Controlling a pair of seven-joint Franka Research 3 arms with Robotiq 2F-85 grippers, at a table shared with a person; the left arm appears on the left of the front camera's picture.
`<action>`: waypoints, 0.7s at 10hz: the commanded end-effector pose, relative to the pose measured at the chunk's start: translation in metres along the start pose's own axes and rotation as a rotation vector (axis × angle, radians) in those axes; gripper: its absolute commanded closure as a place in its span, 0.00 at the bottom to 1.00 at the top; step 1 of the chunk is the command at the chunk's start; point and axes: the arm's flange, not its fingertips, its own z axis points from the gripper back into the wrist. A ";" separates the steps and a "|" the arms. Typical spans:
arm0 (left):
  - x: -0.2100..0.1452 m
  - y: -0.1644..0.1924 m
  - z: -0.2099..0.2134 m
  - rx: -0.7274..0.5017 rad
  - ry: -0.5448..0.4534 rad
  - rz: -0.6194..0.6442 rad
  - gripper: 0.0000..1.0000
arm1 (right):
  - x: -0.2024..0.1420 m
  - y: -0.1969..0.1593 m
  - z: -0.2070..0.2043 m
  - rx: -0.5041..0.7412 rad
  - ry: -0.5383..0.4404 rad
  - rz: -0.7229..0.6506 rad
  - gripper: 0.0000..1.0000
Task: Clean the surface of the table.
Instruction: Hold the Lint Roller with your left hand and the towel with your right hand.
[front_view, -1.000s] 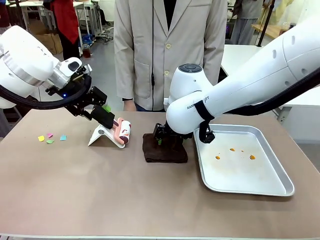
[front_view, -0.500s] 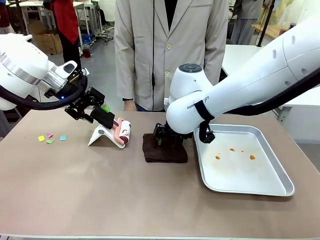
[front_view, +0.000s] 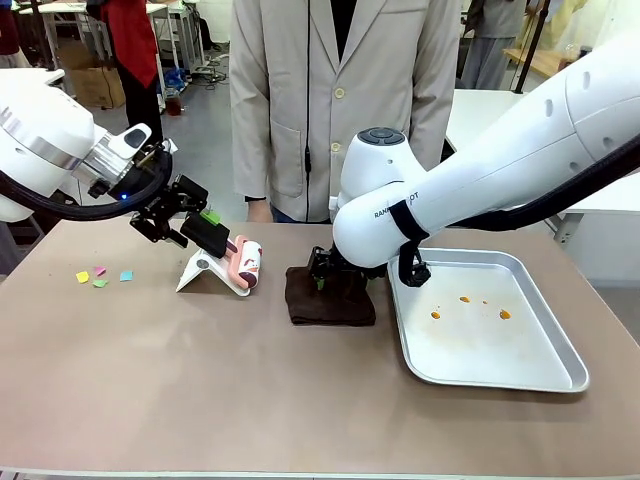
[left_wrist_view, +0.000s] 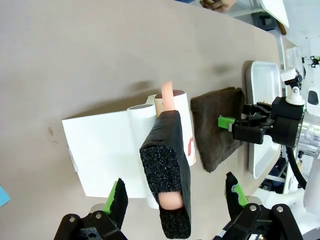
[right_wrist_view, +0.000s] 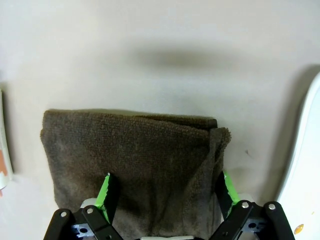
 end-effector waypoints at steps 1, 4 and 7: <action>0.002 -0.001 0.000 -0.018 -0.001 -0.007 0.00 | 0.004 0.003 -0.001 -0.020 0.014 -0.032 0.14; 0.002 -0.005 0.000 -0.007 -0.016 -0.014 1.00 | 0.003 0.003 0.000 0.000 0.034 -0.032 1.00; 0.002 -0.003 0.002 0.000 -0.028 -0.018 1.00 | 0.003 0.003 -0.001 0.005 0.036 -0.031 0.96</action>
